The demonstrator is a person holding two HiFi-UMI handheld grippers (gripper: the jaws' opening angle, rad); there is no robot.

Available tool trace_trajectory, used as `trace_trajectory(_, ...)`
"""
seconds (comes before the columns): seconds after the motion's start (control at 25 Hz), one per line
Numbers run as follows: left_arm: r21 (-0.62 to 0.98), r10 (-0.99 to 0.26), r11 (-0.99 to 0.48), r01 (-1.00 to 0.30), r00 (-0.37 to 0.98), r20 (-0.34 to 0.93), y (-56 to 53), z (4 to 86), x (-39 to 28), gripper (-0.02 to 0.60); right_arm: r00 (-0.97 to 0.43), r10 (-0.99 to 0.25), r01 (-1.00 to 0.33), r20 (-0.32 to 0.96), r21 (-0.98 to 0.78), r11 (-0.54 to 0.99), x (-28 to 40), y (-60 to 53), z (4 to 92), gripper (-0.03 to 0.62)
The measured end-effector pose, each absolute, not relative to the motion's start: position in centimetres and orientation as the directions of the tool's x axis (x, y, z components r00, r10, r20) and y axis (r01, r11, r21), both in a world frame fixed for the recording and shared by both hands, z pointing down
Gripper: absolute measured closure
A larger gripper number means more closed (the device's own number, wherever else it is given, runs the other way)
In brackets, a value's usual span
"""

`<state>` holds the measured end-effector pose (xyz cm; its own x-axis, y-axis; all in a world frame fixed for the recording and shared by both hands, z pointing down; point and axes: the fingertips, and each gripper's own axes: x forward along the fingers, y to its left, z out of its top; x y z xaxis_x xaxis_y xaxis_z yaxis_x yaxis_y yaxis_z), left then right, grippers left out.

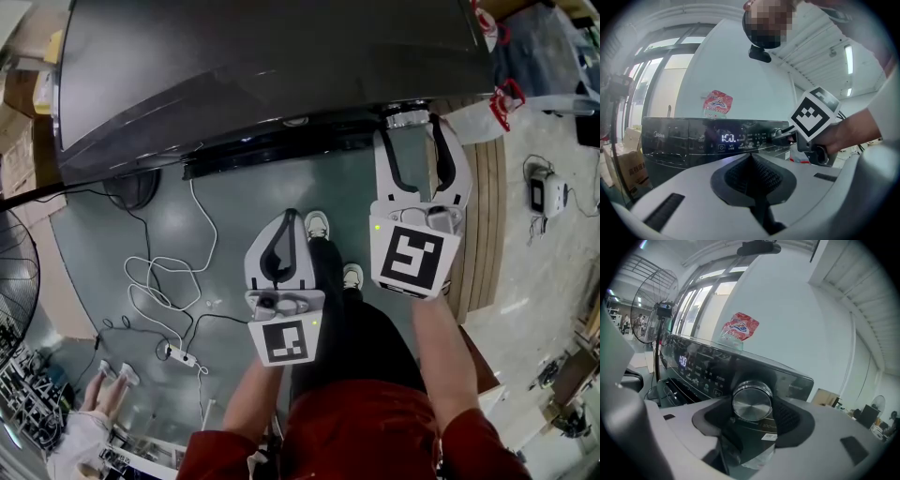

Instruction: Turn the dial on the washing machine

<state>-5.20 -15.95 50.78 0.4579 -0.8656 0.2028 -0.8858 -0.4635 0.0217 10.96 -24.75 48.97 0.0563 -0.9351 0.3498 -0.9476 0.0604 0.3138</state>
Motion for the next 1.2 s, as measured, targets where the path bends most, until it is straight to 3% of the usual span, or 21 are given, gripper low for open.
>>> trace_trajectory(0.32, 0.025, -0.866, -0.461, -0.887, 0.456, 0.208, -15.6, 50.7, -5.4, 0.572, 0.035, -0.934, -0.973, 0.354, 0.225, 0.049, 11.0, -24.7, 48.9, 0.316)
trace_trajectory(0.68, 0.024, -0.859, -0.48, -0.877, 0.475, 0.19, -15.4, 50.2, -4.9, 0.572, -0.066, -0.938, -0.985, 0.34, -0.174, 0.006, 11.6, -24.5, 49.2, 0.316)
trace_trajectory(1.2, 0.016, -0.868, -0.466, -0.884, 0.461, 0.182, -15.2, 49.5, -5.0, 0.572, -0.077, -0.931, -0.984, 0.357, -0.177, 0.014, 11.7, -24.5, 49.2, 0.313)
